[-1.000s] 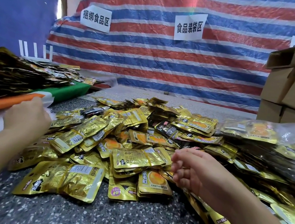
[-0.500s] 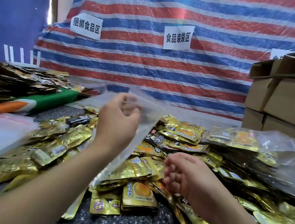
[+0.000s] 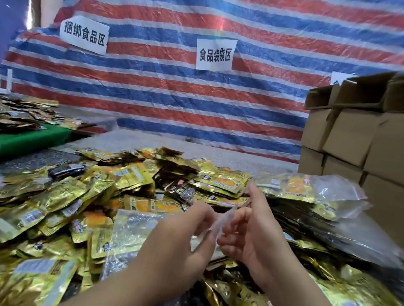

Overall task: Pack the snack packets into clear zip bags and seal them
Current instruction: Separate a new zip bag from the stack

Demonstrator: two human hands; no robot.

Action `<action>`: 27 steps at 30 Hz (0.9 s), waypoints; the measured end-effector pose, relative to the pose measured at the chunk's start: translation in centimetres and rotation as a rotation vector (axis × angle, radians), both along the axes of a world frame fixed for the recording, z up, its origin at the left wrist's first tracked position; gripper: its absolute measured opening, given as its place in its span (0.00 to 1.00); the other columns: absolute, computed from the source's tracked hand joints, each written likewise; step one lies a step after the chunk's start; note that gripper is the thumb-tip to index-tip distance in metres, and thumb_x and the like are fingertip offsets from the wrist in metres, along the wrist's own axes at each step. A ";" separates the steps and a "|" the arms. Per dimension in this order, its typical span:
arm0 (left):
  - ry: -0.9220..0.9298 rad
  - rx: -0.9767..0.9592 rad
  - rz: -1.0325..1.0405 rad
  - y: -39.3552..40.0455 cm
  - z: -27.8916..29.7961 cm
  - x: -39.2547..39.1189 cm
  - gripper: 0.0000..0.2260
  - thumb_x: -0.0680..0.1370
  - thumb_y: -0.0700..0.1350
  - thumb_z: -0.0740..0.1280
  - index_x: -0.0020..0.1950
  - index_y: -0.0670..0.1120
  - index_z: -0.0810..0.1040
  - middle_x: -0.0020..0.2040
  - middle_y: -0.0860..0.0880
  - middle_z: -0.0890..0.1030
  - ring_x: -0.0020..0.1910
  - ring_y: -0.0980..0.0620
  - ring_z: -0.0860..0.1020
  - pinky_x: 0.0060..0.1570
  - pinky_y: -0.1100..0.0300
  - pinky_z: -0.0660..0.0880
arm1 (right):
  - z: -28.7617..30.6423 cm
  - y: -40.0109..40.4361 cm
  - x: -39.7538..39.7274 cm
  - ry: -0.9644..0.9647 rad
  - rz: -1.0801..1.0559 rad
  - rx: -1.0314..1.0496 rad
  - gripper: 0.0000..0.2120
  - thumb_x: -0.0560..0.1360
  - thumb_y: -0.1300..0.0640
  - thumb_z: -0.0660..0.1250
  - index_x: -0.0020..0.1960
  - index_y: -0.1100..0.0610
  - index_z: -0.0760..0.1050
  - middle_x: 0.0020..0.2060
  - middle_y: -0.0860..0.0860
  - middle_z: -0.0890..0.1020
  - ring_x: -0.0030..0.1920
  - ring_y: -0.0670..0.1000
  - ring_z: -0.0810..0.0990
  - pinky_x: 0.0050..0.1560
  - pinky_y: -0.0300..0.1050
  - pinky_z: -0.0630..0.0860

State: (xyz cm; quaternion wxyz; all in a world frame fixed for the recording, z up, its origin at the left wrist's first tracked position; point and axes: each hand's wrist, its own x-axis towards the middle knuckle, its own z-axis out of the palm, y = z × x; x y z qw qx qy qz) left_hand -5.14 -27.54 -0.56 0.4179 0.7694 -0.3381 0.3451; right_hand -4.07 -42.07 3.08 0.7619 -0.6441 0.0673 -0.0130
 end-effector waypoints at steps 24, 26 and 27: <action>0.115 0.449 0.250 1.2 -0.9 1.3 0.23 0.80 0.62 0.58 0.73 0.56 0.64 0.68 0.59 0.69 0.67 0.59 0.66 0.66 0.62 0.64 | 0.8 -2.0 -0.4 -0.836 -0.781 -0.412 0.04 0.80 0.56 0.65 0.47 0.52 0.77 0.38 0.49 0.82 0.38 0.48 0.82 0.38 0.45 0.78; 0.094 0.308 0.193 0.9 -0.6 0.9 0.19 0.80 0.59 0.57 0.69 0.55 0.69 0.64 0.59 0.73 0.62 0.61 0.69 0.61 0.65 0.66 | 0.5 -1.4 -0.7 -0.966 -0.723 -0.584 0.03 0.79 0.58 0.67 0.47 0.55 0.79 0.38 0.48 0.82 0.37 0.48 0.81 0.37 0.41 0.78; 0.094 0.234 0.166 0.8 -0.4 0.8 0.15 0.81 0.58 0.57 0.64 0.54 0.72 0.58 0.59 0.76 0.57 0.62 0.72 0.57 0.66 0.69 | 0.3 -1.1 -0.7 -0.985 -0.658 -0.643 0.03 0.78 0.59 0.68 0.46 0.54 0.79 0.38 0.47 0.81 0.37 0.46 0.80 0.36 0.39 0.77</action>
